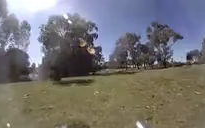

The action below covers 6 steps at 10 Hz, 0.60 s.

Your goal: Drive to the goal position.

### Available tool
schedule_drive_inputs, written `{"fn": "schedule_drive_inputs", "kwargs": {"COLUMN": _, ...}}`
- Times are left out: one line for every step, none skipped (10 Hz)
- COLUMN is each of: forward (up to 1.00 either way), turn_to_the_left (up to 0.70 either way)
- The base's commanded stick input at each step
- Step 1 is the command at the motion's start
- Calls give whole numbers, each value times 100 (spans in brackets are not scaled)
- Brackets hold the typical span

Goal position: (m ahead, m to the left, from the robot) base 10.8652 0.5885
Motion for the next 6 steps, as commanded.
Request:
{"fn": "schedule_drive_inputs", "kwargs": {"forward": 100, "turn_to_the_left": 0}}
{"fn": "schedule_drive_inputs", "kwargs": {"forward": 100, "turn_to_the_left": -27}}
{"fn": "schedule_drive_inputs", "kwargs": {"forward": 100, "turn_to_the_left": -27}}
{"fn": "schedule_drive_inputs", "kwargs": {"forward": 100, "turn_to_the_left": 0}}
{"fn": "schedule_drive_inputs", "kwargs": {"forward": 100, "turn_to_the_left": 0}}
{"fn": "schedule_drive_inputs", "kwargs": {"forward": 100, "turn_to_the_left": 0}}
